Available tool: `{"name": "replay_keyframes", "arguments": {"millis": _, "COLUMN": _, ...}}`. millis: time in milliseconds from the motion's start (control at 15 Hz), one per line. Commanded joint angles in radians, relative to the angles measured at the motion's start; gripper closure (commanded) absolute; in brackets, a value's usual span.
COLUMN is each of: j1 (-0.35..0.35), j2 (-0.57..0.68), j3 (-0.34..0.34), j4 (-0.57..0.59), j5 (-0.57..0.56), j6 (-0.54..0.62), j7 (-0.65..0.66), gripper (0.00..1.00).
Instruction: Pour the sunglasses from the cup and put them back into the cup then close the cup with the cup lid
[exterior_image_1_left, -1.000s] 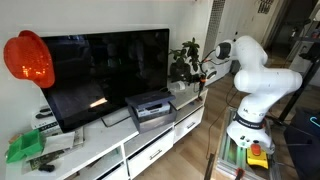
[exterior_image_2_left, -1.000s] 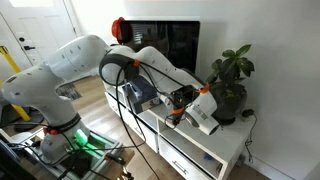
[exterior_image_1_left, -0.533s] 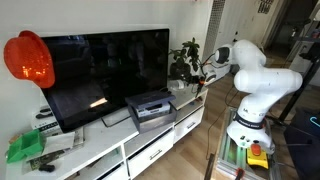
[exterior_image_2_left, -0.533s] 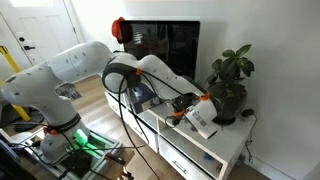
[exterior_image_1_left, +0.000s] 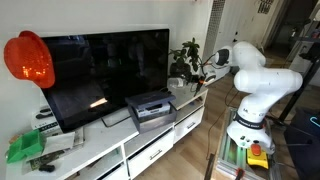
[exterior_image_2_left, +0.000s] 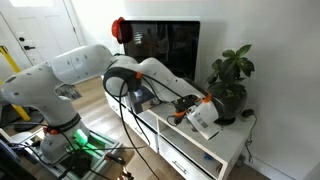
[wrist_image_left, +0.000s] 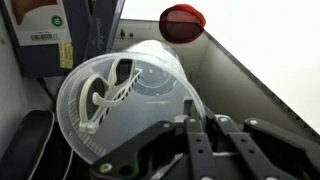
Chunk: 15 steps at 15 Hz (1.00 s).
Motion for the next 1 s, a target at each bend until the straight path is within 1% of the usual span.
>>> {"name": "replay_keyframes", "arguments": {"millis": 0, "j1": 0.002, "j2": 0.046, "j3": 0.0, "j4": 0.077, "j5": 0.029, "j6": -0.041, "j7": -0.007, "gripper": 0.99}}
{"name": "replay_keyframes", "arguments": {"millis": 67, "j1": 0.002, "j2": 0.051, "j3": -0.001, "j4": 0.082, "j5": 0.03, "j6": -0.043, "j7": 0.005, "gripper": 0.99}}
{"name": "replay_keyframes", "arguments": {"millis": 133, "j1": 0.015, "j2": 0.048, "j3": -0.019, "j4": 0.085, "j5": 0.016, "j6": -0.009, "j7": -0.003, "gripper": 0.99}}
{"name": "replay_keyframes", "arguments": {"millis": 200, "j1": -0.03, "j2": 0.069, "j3": 0.045, "j4": 0.086, "j5": 0.068, "j6": -0.112, "j7": 0.044, "gripper": 0.99}}
{"name": "replay_keyframes", "arguments": {"millis": 267, "j1": -0.024, "j2": 0.074, "j3": 0.035, "j4": 0.093, "j5": 0.069, "j6": -0.113, "j7": 0.049, "gripper": 0.99}}
{"name": "replay_keyframes", "arguments": {"millis": 333, "j1": -0.038, "j2": 0.082, "j3": 0.055, "j4": 0.087, "j5": 0.106, "j6": -0.151, "j7": 0.076, "gripper": 0.99}}
{"name": "replay_keyframes", "arguments": {"millis": 467, "j1": -0.035, "j2": 0.096, "j3": 0.051, "j4": 0.096, "j5": 0.135, "j6": -0.176, "j7": 0.086, "gripper": 0.99}}
{"name": "replay_keyframes", "arguments": {"millis": 533, "j1": -0.024, "j2": 0.099, "j3": 0.036, "j4": 0.101, "j5": 0.136, "j6": -0.171, "j7": 0.088, "gripper": 0.99}}
{"name": "replay_keyframes", "arguments": {"millis": 600, "j1": -0.023, "j2": 0.105, "j3": 0.034, "j4": 0.104, "j5": 0.145, "j6": -0.179, "j7": 0.099, "gripper": 0.99}}
{"name": "replay_keyframes", "arguments": {"millis": 733, "j1": -0.002, "j2": 0.101, "j3": 0.006, "j4": 0.109, "j5": 0.134, "j6": -0.135, "j7": 0.091, "gripper": 0.99}}
{"name": "replay_keyframes", "arguments": {"millis": 800, "j1": -0.014, "j2": 0.113, "j3": 0.027, "j4": 0.113, "j5": 0.152, "j6": -0.162, "j7": 0.128, "gripper": 0.99}}
{"name": "replay_keyframes", "arguments": {"millis": 867, "j1": 0.016, "j2": 0.101, "j3": -0.018, "j4": 0.122, "j5": 0.117, "j6": -0.099, "j7": 0.089, "gripper": 0.99}}
{"name": "replay_keyframes", "arguments": {"millis": 933, "j1": 0.003, "j2": 0.113, "j3": 0.006, "j4": 0.121, "j5": 0.139, "j6": -0.122, "j7": 0.128, "gripper": 0.99}}
